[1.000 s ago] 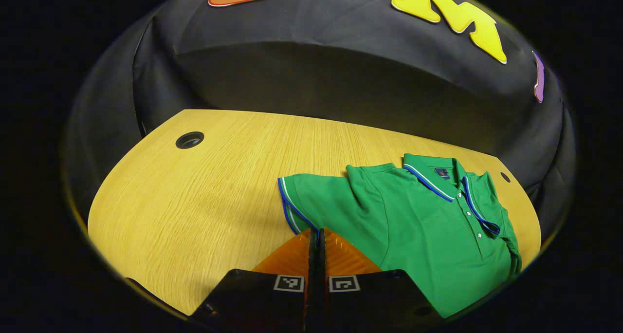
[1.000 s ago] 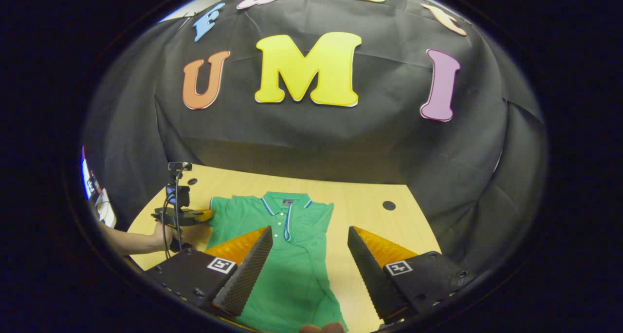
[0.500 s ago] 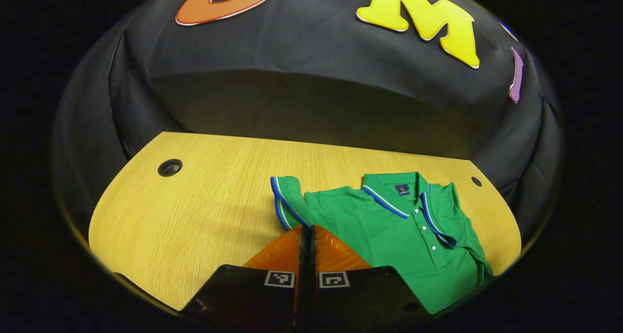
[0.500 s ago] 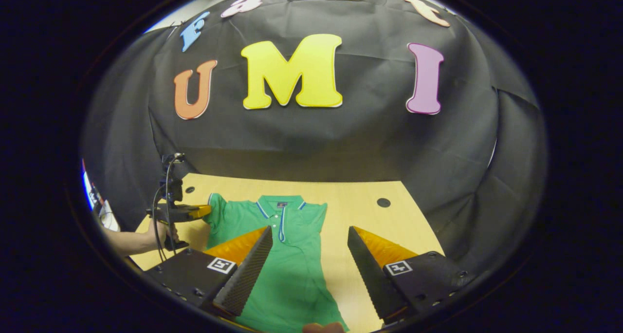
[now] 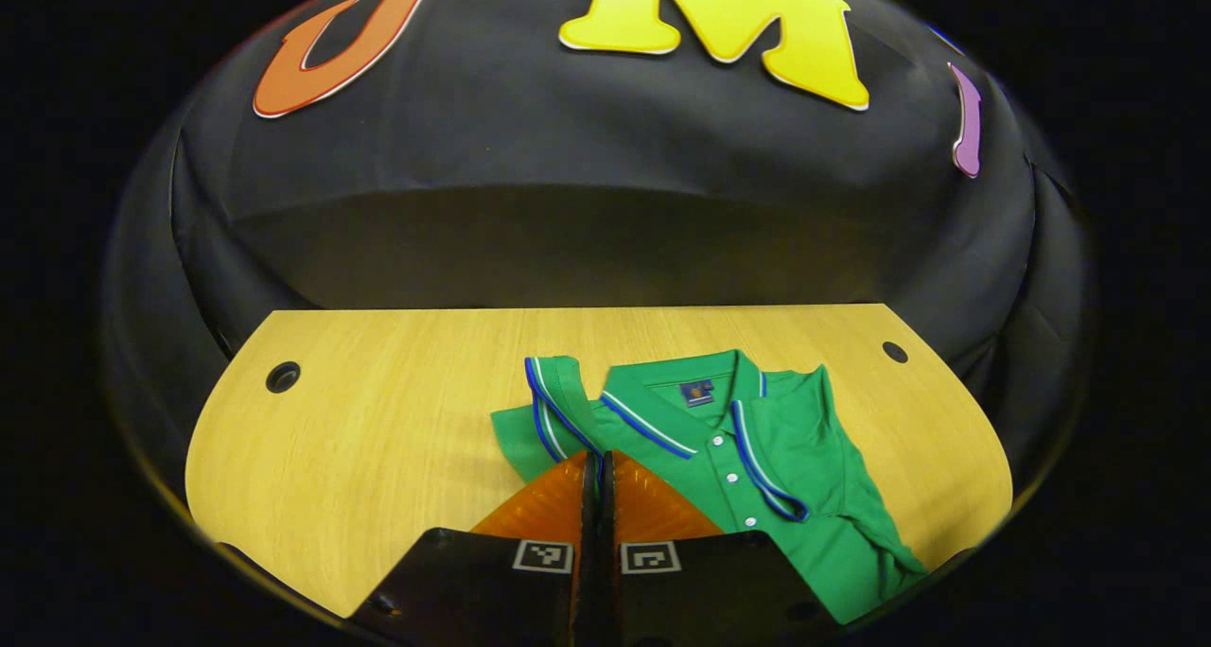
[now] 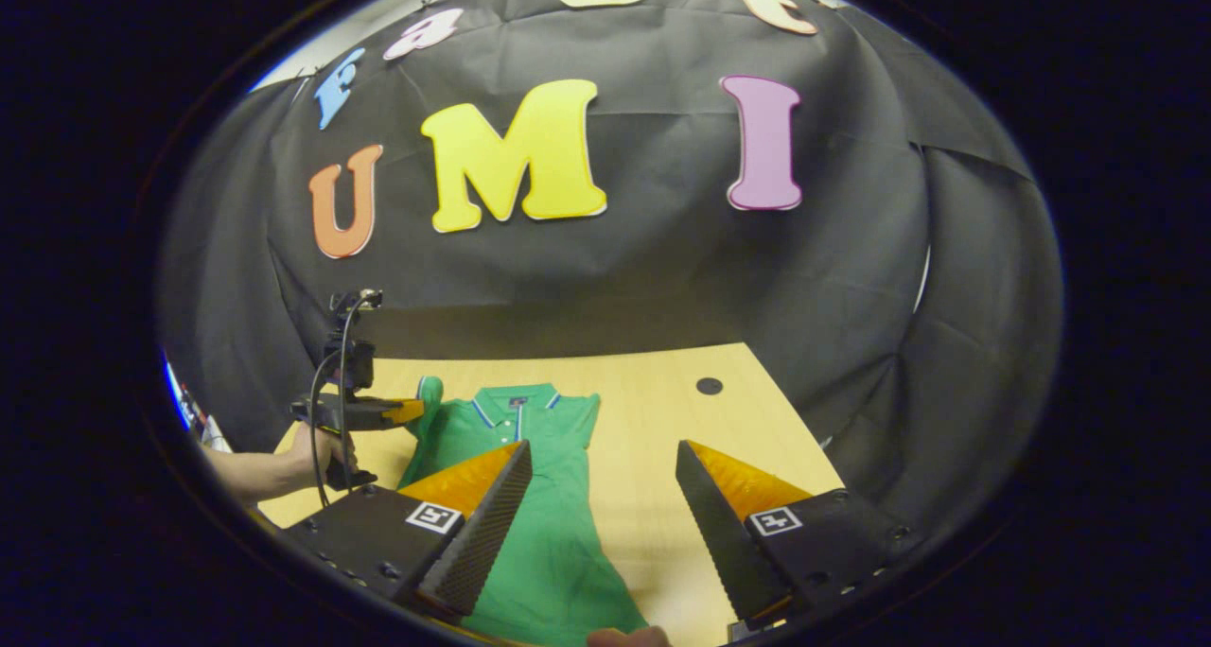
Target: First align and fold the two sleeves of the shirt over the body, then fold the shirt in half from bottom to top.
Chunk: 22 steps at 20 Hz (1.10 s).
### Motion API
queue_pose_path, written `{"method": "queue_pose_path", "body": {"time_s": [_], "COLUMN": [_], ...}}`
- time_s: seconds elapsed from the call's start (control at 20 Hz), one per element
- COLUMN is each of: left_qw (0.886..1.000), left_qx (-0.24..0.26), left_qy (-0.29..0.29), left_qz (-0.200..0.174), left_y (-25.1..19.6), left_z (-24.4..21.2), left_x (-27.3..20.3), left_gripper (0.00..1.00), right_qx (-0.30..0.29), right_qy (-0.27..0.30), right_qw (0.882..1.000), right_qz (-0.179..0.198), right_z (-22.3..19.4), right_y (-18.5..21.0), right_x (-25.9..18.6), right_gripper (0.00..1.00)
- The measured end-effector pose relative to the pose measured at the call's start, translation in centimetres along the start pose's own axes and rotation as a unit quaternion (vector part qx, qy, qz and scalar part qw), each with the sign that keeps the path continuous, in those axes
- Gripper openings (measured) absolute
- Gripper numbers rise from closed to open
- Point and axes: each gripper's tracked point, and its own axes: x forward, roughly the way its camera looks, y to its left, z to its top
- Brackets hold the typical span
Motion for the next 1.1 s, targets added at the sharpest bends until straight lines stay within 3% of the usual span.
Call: {"method": "queue_pose_path", "body": {"time_s": [0.25,0.5,0.55,0.75,1.1], "left_qw": [1.0,1.0,1.0,0.999,0.995], "left_qx": [0.009,0.004,0.005,0.002,-0.02], "left_qy": [0.011,0.009,0.007,-0.024,-0.084], "left_qz": [0.028,0.006,0.006,0.022,0.04], "left_y": [-4.0,-7.3,-7.5,-5.9,-2.9], "left_z": [-0.9,-1.3,-1.2,-0.1,2.4], "left_x": [2.1,2.4,2.0,-0.7,-8.3], "left_gripper": [0.07,0.16,0.2,1.0,1.0], "right_qx": [0.013,0.014,0.015,0.0,-0.033], "right_qy": [0.005,0.01,0.007,0.0,-0.003], "right_qw": [1.0,1.0,1.0,1.0,0.998], "right_qz": [-0.018,-0.022,-0.018,0.003,0.052], "right_z": [0.0,0.2,0.6,1.1,0.6], "right_y": [-3.7,-4.9,-4.6,-2.8,1.8], "right_x": [-0.4,0.3,0.4,1.2,2.4], "right_gripper": [0.96,0.96,0.96,0.96,0.96]}}
